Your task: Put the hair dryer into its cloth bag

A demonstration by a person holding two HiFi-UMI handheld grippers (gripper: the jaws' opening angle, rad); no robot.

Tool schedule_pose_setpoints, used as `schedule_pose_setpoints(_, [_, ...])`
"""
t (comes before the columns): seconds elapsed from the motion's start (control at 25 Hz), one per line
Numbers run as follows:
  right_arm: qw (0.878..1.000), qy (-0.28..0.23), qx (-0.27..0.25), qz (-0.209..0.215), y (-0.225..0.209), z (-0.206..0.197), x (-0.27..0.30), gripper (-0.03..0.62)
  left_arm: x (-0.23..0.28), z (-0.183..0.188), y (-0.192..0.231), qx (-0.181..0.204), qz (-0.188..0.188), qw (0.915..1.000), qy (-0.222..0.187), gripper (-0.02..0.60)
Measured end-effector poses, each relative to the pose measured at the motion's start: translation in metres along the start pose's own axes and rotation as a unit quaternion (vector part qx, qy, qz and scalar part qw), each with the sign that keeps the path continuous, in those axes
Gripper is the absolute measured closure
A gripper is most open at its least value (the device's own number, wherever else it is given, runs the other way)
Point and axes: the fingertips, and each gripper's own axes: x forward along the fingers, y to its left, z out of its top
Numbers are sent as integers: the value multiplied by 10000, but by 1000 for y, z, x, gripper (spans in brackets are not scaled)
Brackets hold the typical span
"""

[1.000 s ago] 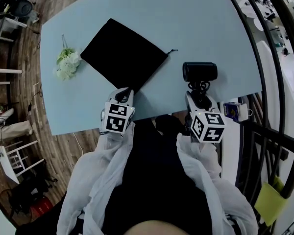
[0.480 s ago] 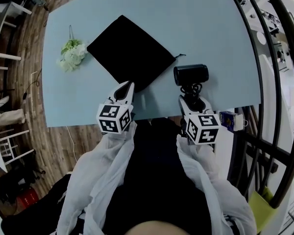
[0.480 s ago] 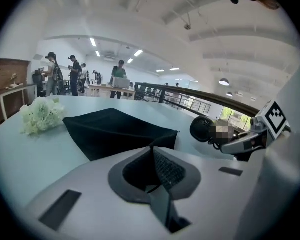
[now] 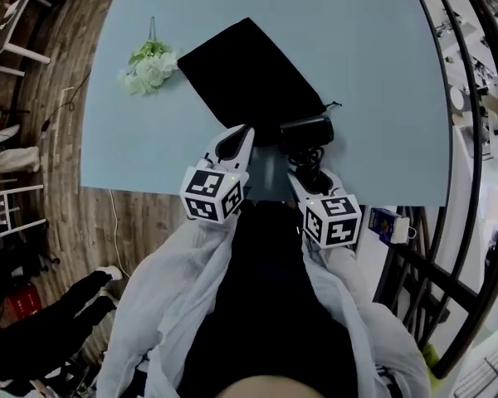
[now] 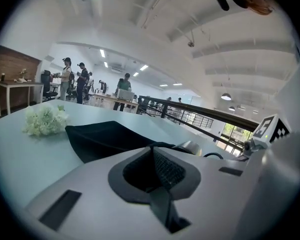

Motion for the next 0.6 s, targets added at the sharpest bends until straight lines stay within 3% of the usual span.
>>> schedule_pose_setpoints(0.2, [9991, 258, -119, 329, 22, -7, 15, 384, -6, 5, -14, 147, -211, 9996, -127, 551])
schedule_pose_setpoints(0.52, [9970, 430, -91, 639, 36, -1, 29, 384, -30, -6, -30, 1039, -436, 9936, 22, 551])
schedule_pose_setpoints(0.6, [9963, 479, -79, 715, 40, 0, 33, 384, -38, -9, -34, 1094, -566, 9924, 68, 551])
